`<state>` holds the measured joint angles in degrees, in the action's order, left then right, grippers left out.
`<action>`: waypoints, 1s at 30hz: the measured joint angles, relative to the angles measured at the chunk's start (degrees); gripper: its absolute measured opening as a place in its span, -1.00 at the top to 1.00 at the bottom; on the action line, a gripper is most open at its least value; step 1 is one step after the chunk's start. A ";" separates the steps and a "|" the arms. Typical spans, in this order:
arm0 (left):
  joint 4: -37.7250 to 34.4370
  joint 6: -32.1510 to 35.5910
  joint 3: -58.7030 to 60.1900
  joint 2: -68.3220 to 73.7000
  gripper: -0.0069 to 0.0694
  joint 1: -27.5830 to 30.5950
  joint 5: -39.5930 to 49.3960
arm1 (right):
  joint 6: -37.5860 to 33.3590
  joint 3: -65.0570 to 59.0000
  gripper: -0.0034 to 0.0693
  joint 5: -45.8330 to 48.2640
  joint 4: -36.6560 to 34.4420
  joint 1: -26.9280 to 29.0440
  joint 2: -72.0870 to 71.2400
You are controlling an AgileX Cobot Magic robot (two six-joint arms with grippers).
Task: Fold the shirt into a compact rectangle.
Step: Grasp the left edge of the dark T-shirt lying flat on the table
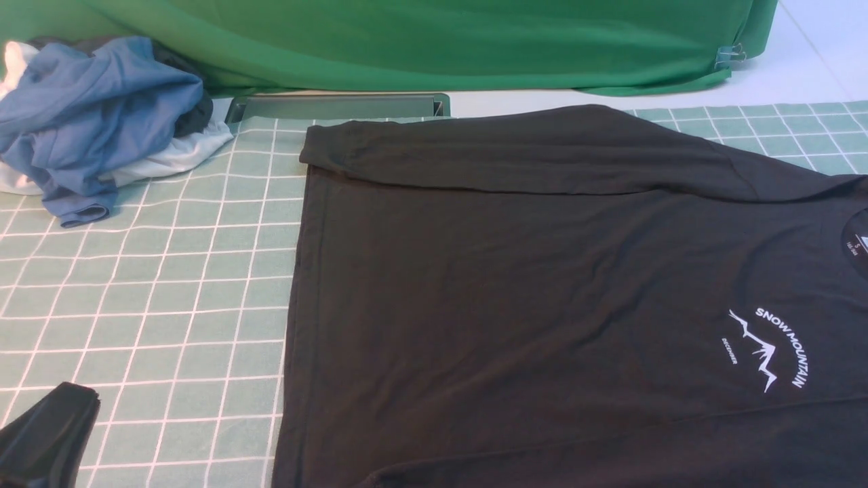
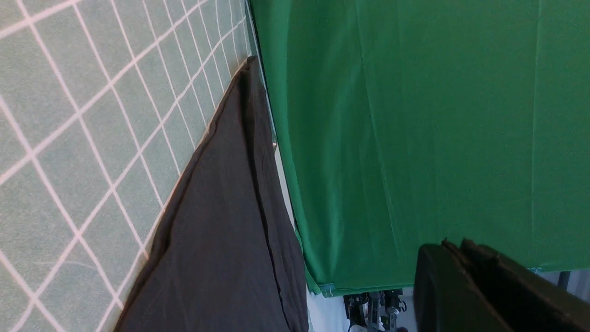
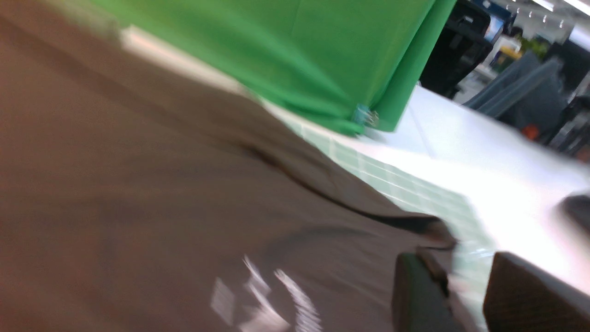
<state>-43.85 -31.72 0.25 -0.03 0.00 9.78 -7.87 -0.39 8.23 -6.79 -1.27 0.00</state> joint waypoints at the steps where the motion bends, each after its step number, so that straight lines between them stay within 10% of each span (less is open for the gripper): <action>1: 1.42 0.00 0.00 0.00 0.77 0.00 -0.36 | 6.23 0.00 0.25 -0.80 -5.39 0.00 0.00; 7: 5.05 -0.18 0.00 0.00 0.77 0.00 -4.52 | 35.09 0.00 0.25 -3.14 -19.00 0.00 0.00; 15: 4.60 -5.98 0.00 0.00 0.77 0.00 -13.81 | 37.75 0.00 0.25 -8.23 -19.70 0.00 0.00; 22: 12.95 -8.28 -16.16 6.78 0.77 0.00 -4.54 | 20.64 7.28 0.50 -20.93 -19.62 0.00 3.40; 30: 23.81 11.58 -42.23 39.81 0.77 0.00 38.28 | -12.16 35.44 0.82 7.54 -18.37 0.00 25.13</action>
<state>-20.04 -20.13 -41.99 39.78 0.00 48.06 -20.03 35.05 15.77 -25.16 -1.27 25.13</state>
